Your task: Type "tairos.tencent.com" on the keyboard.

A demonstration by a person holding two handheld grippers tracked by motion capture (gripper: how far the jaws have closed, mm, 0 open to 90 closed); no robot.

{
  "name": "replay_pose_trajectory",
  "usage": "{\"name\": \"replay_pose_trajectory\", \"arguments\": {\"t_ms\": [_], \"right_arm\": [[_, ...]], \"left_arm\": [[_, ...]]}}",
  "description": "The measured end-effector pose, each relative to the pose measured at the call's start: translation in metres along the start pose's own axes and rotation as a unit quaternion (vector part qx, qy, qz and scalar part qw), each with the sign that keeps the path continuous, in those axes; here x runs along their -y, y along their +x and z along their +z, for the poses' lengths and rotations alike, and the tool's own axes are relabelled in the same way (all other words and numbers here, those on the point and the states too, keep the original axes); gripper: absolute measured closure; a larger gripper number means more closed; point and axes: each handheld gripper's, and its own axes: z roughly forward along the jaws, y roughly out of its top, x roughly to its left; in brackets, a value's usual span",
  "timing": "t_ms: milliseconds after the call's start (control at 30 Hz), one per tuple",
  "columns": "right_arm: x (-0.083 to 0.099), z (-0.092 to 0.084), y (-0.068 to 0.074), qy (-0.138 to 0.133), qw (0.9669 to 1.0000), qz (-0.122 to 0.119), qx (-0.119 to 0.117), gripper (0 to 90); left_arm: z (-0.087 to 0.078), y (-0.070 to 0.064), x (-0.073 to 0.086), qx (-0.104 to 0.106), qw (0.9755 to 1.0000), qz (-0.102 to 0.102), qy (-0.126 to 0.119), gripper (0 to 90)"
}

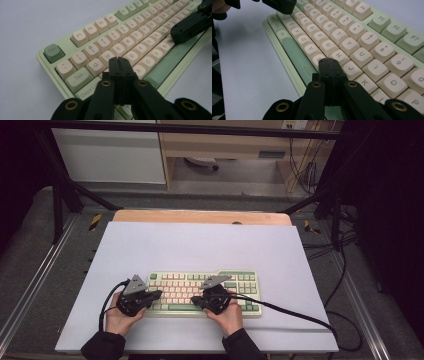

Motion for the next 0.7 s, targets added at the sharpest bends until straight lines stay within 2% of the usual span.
{"name": "replay_pose_trajectory", "arguments": {"t_ms": [700], "right_arm": [[-0.007,-0.023,-0.003,-0.012,0.9999,-0.006,0.011,90.0]], "left_arm": [[-0.002,0.0,-0.001,0.003,1.0,0.001,-0.004,89.7]]}}
